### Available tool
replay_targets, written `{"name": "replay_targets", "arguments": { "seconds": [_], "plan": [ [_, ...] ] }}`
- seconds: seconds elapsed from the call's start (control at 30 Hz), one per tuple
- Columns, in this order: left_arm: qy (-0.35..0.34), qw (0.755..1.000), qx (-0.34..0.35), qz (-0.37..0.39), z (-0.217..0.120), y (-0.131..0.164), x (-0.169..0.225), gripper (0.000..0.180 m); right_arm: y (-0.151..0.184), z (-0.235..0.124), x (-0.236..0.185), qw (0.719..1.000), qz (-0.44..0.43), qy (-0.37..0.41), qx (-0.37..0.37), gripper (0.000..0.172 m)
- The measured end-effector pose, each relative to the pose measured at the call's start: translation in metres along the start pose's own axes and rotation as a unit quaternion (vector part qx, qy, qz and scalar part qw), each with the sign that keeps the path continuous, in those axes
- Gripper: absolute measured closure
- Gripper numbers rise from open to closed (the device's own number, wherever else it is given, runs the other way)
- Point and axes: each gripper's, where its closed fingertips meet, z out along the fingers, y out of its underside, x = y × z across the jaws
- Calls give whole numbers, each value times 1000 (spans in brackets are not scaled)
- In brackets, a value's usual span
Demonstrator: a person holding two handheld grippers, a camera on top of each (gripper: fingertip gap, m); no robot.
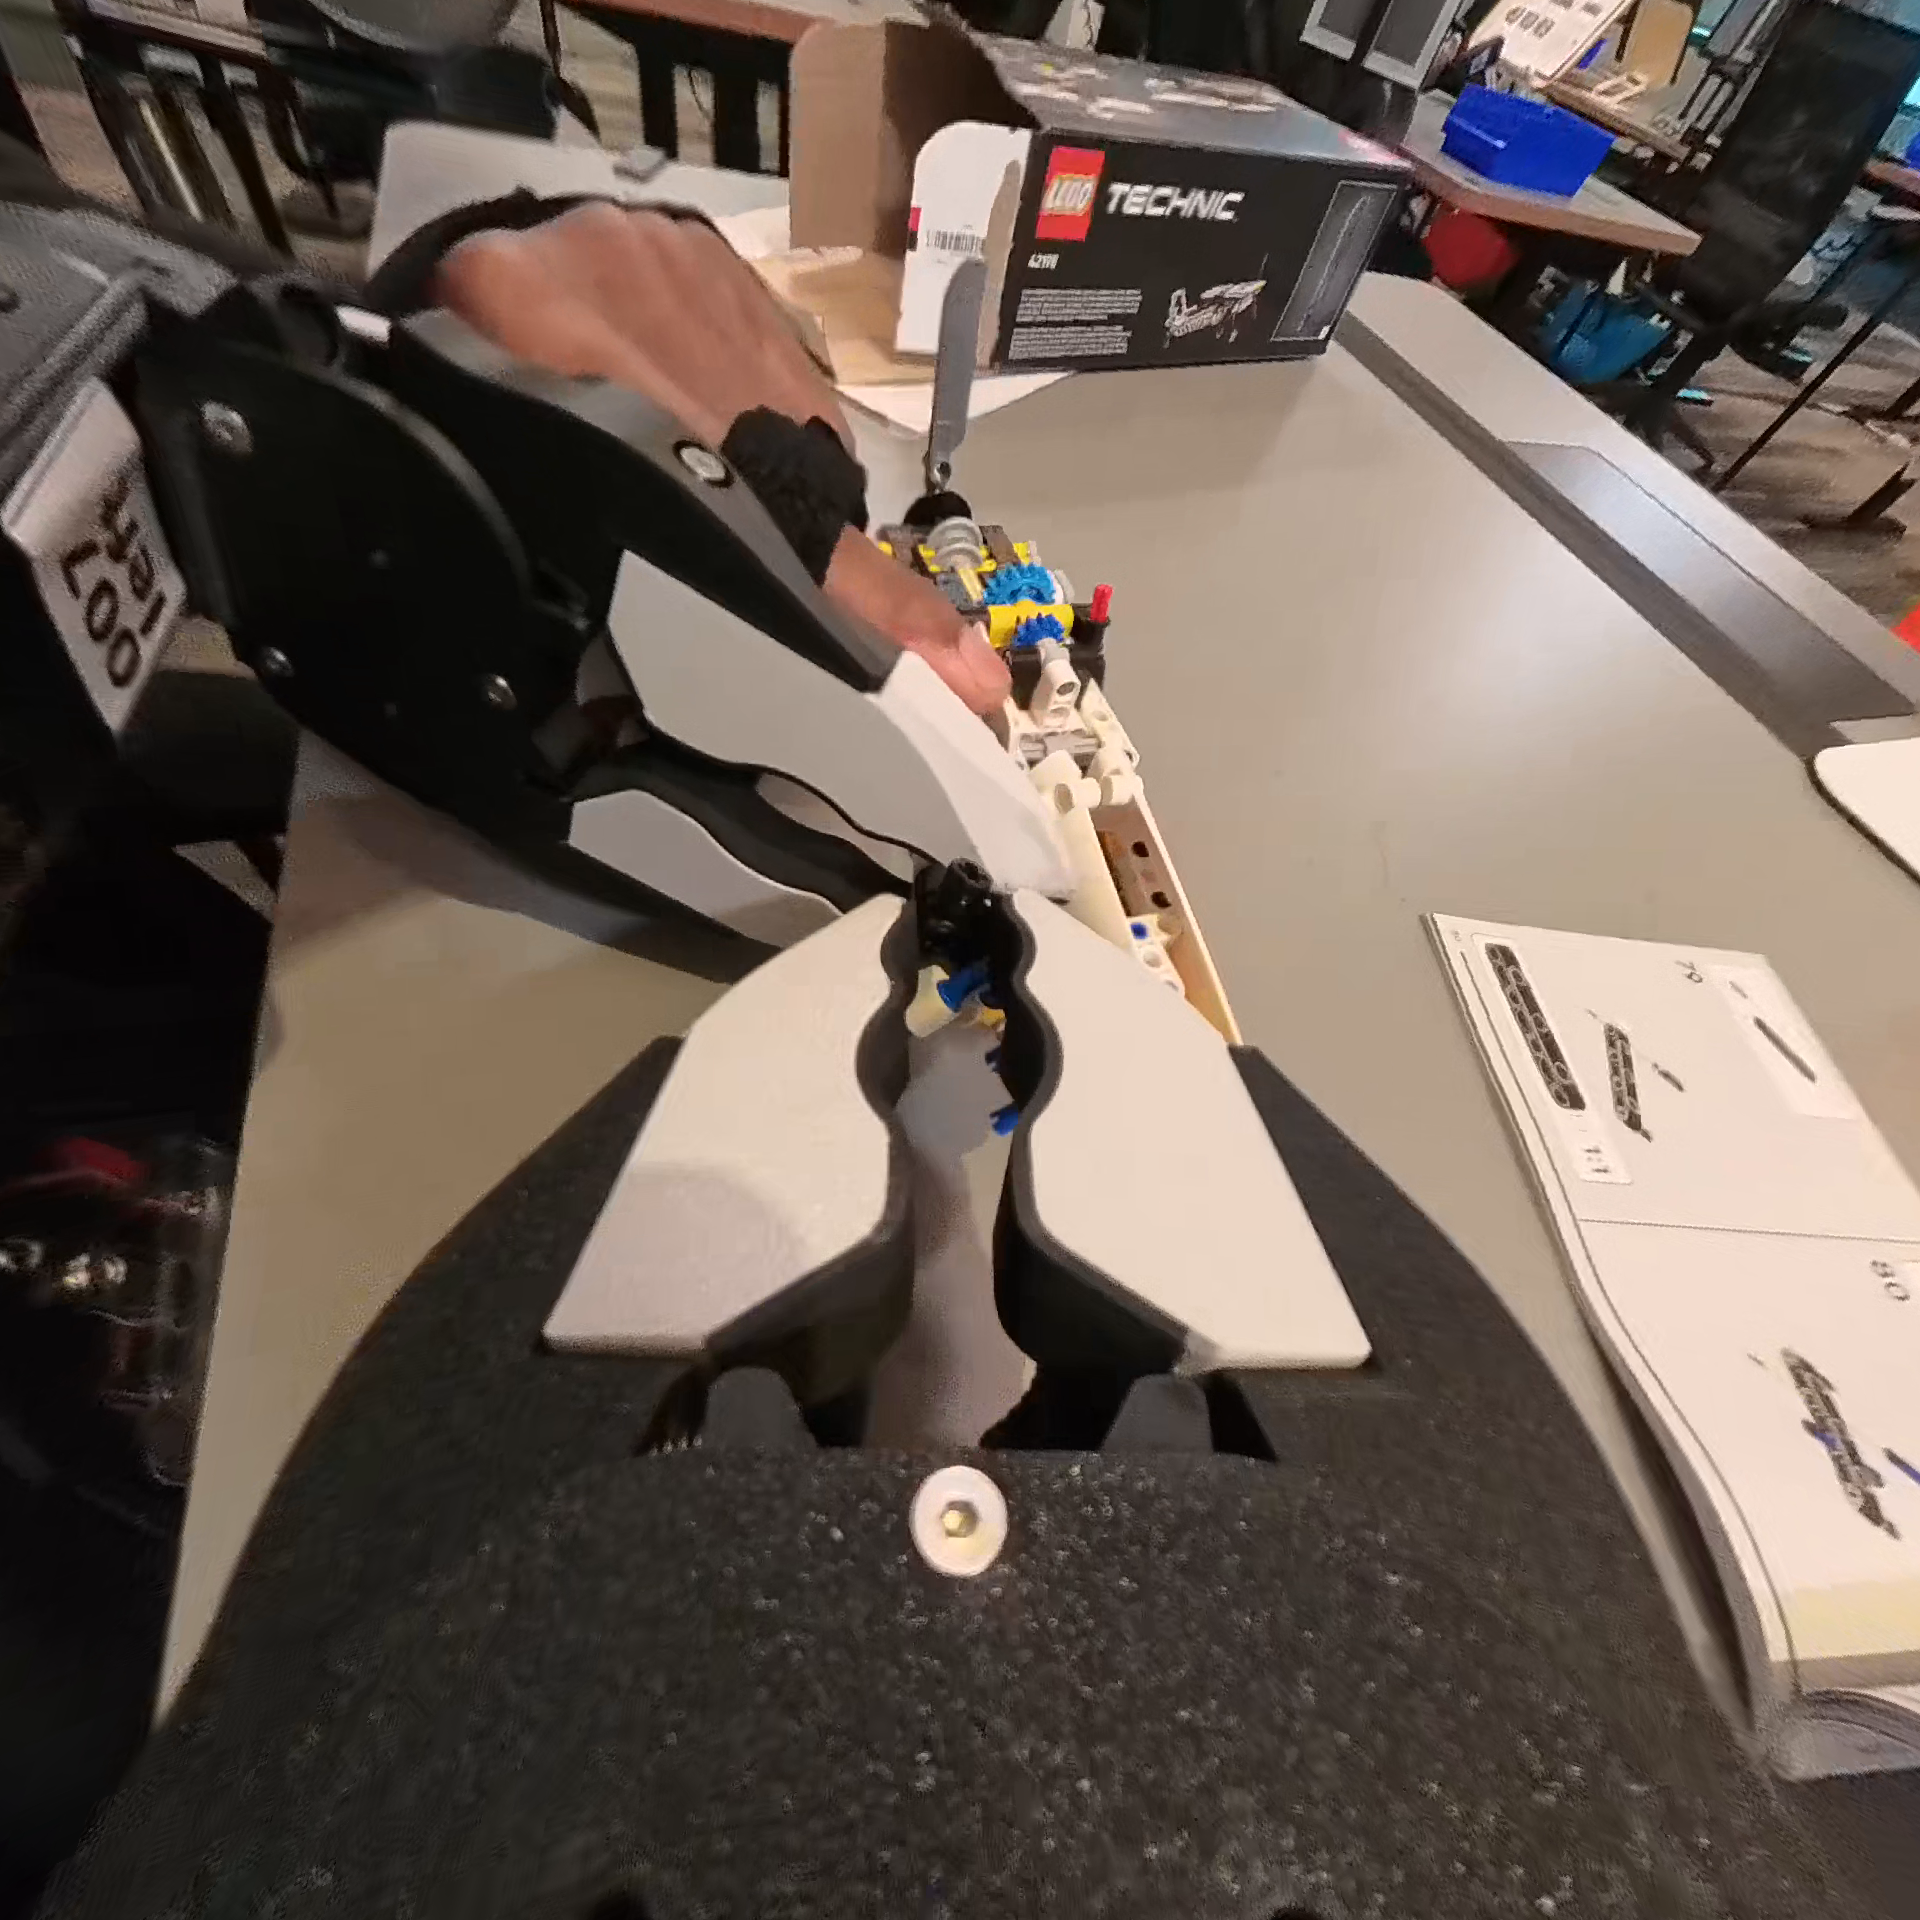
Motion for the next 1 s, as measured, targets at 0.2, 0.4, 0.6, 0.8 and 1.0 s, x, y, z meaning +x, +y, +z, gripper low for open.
{"name": "replay_targets", "arguments": {
  "seconds": [0.2,0.4,0.6,0.8,1.0],
  "plan": [
    [10,1000,4,4,1,-2,-1,161,-1,-2,2,998,51,0,24,159],
    [15,1000,6,0,1,-4,0,161,-1,-3,2,997,71,4,29,160],
    [6,1000,-5,-26,4,-3,3,161,1,-1,4,996,83,19,20,161],
    [9,999,-4,-41,4,-3,6,161,3,0,4,997,66,42,9,161],
    [11,999,0,-38,4,-4,7,161,4,0,4,996,85,37,5,161]
  ]
}}
